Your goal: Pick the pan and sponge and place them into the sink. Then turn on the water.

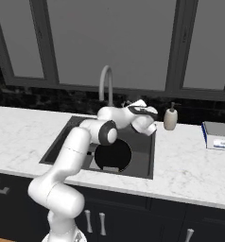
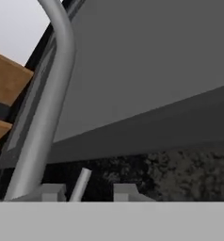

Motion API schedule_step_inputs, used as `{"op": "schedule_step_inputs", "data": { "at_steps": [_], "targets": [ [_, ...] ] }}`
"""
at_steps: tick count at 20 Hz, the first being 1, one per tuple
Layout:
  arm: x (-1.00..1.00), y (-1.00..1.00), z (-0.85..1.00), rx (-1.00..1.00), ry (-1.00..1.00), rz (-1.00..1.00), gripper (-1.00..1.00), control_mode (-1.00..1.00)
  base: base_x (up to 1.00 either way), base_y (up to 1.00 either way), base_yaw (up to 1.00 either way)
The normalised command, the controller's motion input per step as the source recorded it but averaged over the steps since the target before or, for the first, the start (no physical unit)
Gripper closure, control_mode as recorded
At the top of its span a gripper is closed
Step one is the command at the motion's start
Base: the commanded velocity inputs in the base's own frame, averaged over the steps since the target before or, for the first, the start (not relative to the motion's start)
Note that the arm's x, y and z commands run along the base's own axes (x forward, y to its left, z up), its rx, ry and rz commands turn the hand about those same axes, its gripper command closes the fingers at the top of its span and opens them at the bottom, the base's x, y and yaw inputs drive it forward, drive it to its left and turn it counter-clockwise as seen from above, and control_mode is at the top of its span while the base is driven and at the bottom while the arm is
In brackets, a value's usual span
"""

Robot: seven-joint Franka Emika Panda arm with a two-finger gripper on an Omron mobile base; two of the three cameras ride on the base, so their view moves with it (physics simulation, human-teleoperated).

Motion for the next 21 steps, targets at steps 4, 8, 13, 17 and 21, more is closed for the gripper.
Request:
{"op": "schedule_step_inputs", "data": {
  "at_steps": [4,8,13,17,21],
  "targets": [
    [0.24,-0.88,0.00,0.06,0.11,-0.18,1.00,-1.00,0.00,0.00,0.00],
    [-0.16,-0.67,0.16,0.08,0.05,-0.12,1.00,-1.00,0.00,0.00,0.00],
    [-0.94,-0.09,0.66,0.02,-0.01,-0.01,1.00,-1.00,0.00,0.00,0.00],
    [-1.00,0.00,0.82,-0.02,0.00,0.04,1.00,-1.00,0.00,0.00,0.00],
    [-1.00,0.00,0.72,-0.12,0.00,0.11,1.00,-1.00,0.00,0.00,0.00]
  ]
}}
